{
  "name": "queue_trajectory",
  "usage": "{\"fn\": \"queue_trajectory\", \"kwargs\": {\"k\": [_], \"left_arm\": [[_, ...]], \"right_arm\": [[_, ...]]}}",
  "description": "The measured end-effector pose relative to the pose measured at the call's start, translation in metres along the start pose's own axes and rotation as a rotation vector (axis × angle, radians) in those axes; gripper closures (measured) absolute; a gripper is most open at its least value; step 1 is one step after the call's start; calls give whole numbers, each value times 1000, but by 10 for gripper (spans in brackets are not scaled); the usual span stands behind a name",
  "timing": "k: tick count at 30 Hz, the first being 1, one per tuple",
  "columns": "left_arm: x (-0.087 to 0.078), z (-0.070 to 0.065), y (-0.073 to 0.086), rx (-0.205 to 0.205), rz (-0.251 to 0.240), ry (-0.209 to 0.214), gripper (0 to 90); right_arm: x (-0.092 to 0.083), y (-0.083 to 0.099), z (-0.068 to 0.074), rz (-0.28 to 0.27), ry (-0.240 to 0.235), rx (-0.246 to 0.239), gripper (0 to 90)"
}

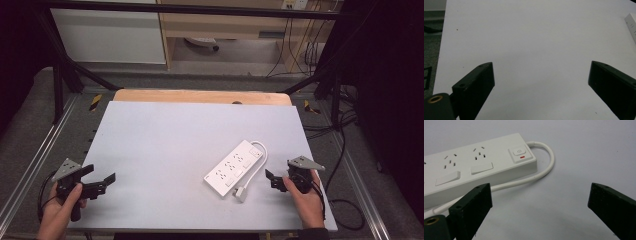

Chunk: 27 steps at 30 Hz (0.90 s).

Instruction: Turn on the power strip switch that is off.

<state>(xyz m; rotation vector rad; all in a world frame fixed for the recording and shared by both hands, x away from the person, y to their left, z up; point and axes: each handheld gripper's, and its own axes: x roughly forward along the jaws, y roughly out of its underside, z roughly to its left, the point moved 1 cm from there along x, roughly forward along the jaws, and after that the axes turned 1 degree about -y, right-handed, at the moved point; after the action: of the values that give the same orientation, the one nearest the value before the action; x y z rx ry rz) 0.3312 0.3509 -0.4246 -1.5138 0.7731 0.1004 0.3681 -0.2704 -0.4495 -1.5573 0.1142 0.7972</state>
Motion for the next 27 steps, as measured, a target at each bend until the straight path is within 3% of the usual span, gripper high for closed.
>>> {"fn": "queue_trajectory", "kwargs": {"k": [12, 27], "left_arm": [[1, -1, 0, 4, 4, -1, 68], [1, -1, 0, 4, 5, -2, 68]], "right_arm": [[-3, -2, -1, 50, -5, 17, 49], [-11, -12, 1, 43, -20, 19, 35]]}}
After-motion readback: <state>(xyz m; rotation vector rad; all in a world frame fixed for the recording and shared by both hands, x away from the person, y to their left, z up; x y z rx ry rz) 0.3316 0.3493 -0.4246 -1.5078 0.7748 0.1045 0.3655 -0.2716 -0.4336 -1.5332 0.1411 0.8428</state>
